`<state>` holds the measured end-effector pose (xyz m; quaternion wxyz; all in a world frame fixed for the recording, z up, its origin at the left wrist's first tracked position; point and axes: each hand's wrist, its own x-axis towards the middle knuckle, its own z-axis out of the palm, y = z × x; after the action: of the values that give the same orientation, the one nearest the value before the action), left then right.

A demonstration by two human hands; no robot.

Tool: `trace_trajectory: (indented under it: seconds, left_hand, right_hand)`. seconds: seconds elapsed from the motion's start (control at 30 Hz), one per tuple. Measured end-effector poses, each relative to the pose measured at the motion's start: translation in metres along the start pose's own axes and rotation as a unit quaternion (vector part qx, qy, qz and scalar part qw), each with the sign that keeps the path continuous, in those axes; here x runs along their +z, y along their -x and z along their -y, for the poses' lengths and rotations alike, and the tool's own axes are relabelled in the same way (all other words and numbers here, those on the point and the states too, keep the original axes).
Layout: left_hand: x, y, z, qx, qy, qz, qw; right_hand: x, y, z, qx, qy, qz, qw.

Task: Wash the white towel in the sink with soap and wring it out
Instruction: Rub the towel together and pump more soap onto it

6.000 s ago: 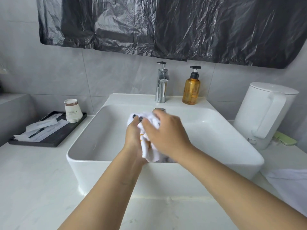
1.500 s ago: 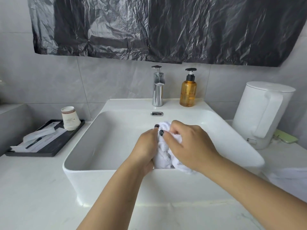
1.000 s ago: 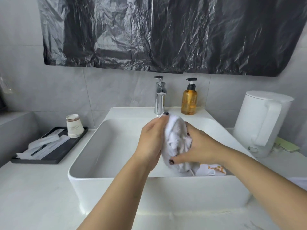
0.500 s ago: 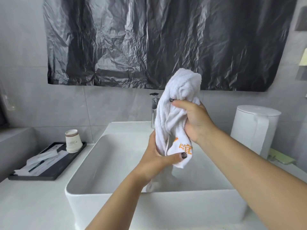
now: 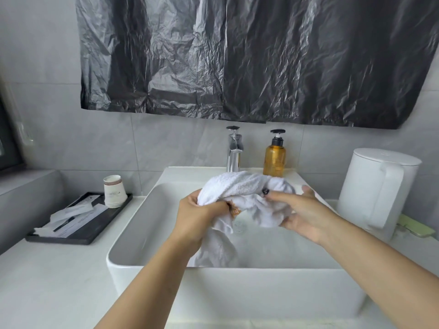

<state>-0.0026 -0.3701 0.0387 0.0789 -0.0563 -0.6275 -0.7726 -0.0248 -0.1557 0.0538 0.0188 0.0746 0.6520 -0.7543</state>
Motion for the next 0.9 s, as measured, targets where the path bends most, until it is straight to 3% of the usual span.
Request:
trace_trajectory:
  seconds: [0.07, 0.13, 0.23, 0.4, 0.5, 0.67, 0.83, 0.9]
  left_hand:
    - [0.000, -0.001, -0.003, -0.017, 0.041, -0.019, 0.999]
    - [-0.001, -0.001, -0.005, -0.029, 0.089, -0.054, 0.994]
    - [-0.011, -0.003, -0.007, -0.045, 0.151, -0.171, 0.973]
    - [-0.025, -0.002, 0.003, -0.026, 0.154, -0.304, 0.940]
    - [-0.029, 0.003, 0.009, -0.042, 0.146, -0.325, 0.934]
    - [-0.027, 0.006, 0.012, -0.081, 0.157, -0.289, 0.941]
    - [-0.027, 0.004, 0.015, -0.101, 0.151, -0.252, 0.951]
    - [-0.028, 0.004, 0.015, -0.098, 0.145, -0.237, 0.956]
  right_hand:
    - [0.005, 0.003, -0.005, 0.020, 0.141, 0.035, 0.989]
    - [0.010, 0.004, -0.005, -0.001, 0.281, 0.080, 0.956]
    - [0.017, -0.006, -0.006, -0.050, 0.403, 0.105, 0.908]
    - [0.033, -0.035, -0.026, -0.059, 0.650, 0.187, 0.734]
    - [0.046, -0.050, -0.033, -0.045, 0.714, 0.225, 0.662]
    - [0.049, -0.073, -0.040, -0.017, 0.747, 0.241, 0.620]
    - [0.047, -0.089, -0.041, -0.057, 0.779, 0.268, 0.564]
    - [0.046, -0.090, -0.037, -0.061, 0.774, 0.267, 0.571]
